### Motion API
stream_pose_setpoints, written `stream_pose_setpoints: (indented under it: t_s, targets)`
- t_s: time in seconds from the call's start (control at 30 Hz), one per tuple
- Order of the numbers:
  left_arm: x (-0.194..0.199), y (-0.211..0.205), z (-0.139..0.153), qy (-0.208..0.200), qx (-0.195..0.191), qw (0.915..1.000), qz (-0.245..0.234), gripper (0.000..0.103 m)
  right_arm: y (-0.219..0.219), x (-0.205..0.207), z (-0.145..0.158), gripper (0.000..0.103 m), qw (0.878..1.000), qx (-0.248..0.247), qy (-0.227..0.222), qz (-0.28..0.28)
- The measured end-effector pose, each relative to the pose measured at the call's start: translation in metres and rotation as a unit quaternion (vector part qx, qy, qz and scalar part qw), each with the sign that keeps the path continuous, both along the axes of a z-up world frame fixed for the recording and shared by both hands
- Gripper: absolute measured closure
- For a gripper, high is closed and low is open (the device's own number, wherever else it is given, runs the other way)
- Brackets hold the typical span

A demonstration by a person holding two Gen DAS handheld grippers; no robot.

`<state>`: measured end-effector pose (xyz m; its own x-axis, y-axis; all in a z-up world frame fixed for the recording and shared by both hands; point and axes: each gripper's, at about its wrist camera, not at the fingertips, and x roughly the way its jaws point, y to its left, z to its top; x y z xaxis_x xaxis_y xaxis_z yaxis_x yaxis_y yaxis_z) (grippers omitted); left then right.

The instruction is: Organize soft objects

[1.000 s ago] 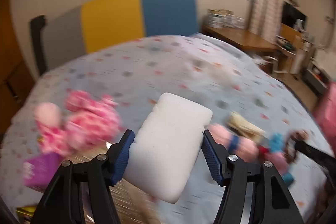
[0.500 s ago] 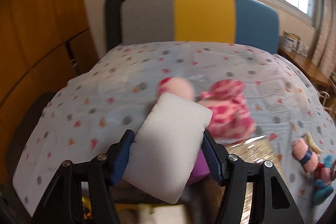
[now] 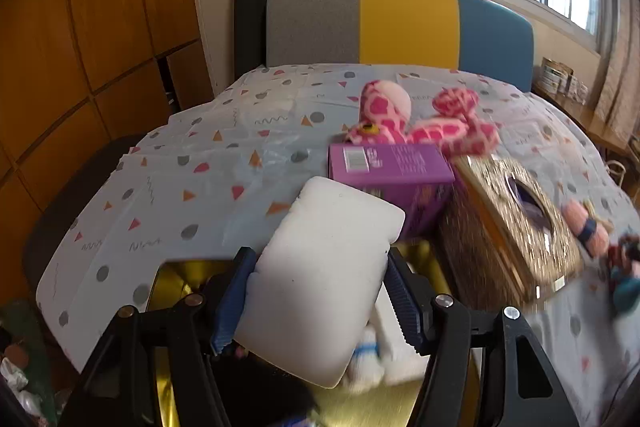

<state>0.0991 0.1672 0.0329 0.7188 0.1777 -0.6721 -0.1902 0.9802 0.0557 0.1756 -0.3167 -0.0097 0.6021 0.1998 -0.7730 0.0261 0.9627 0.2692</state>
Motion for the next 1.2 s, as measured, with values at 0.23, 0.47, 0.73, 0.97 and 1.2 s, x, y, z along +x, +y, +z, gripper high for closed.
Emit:
stream_pose_setpoints:
  t_s: [0.23, 0.47, 0.73, 0.97, 1.2]
  targets:
    - [-0.044, 0.0, -0.006, -0.007, -0.001, 1.0, 0.0, 0.038, 0.02, 0.002, -0.002, 0.093, 1.0, 0.004, 0.013, 0.011]
    - [-0.068, 0.003, -0.009, -0.017, 0.003, 0.9998, 0.012, 0.037, 0.064, 0.019, 0.004, 0.093, 0.999, 0.008, 0.019, 0.032]
    - [-0.08, 0.022, -0.014, -0.017, -0.028, 0.9989, 0.032, 0.037, 0.117, 0.046, 0.017, 0.093, 0.998, 0.024, 0.021, 0.051]
    - [-0.095, 0.055, -0.017, -0.019, -0.035, 0.997, 0.066, 0.035, 0.163, 0.076, 0.043, 0.093, 0.997, 0.03, 0.009, 0.065]
    - [-0.114, 0.088, -0.029, -0.008, -0.046, 0.9929, 0.109, 0.035, 0.223, 0.103, 0.063, 0.093, 0.995, 0.017, -0.003, 0.102]
